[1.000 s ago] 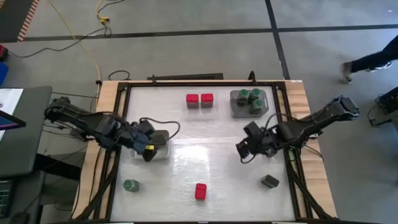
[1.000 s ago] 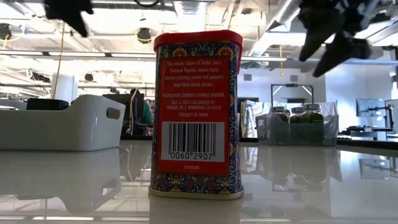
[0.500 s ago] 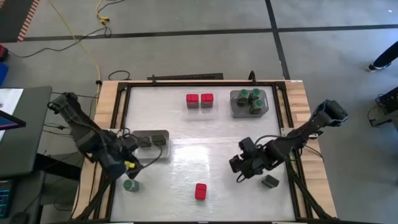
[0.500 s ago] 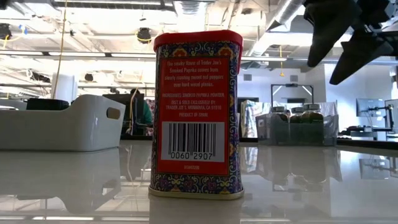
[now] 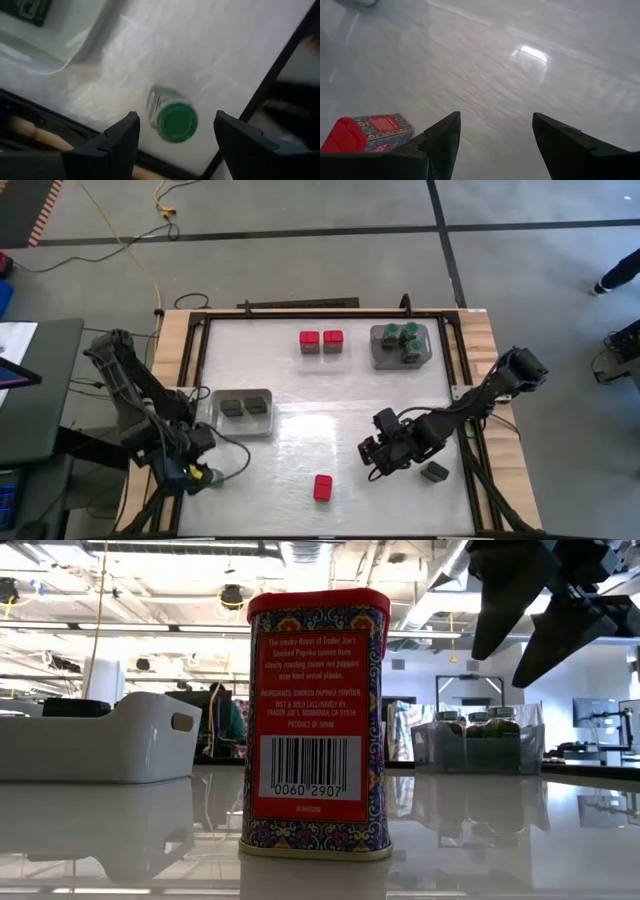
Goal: Sort spices by type
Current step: Put the green seasoning bottle into the black bin
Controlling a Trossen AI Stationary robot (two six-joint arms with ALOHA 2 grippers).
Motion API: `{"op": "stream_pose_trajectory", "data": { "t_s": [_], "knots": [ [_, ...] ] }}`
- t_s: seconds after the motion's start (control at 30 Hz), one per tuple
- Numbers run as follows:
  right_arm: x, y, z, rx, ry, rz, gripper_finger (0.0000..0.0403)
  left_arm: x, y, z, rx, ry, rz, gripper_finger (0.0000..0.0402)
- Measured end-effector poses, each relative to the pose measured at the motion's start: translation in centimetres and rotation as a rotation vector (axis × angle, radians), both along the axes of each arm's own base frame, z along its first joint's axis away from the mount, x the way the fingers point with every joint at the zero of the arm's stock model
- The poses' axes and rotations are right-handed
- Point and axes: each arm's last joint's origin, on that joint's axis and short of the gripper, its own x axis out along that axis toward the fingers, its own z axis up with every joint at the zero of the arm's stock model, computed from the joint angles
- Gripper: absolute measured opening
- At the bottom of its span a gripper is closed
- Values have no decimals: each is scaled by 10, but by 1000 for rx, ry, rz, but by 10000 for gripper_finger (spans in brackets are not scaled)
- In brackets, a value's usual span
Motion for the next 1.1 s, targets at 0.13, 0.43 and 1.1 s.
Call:
{"op": "stream_pose_trajectory", "data": {
  "t_s": [0.13,0.43,1.1],
  "knots": [
    [0,0,0,-1,1,0,274,1,-16,-11,25,43,-140,242],
    [0,0,0,-1,1,1,274,9,-42,-38,144,93,-326,242],
    [-5,6,0,-6,9,28,274,15,-50,-50,191,95,-318,242]
  ]
}}
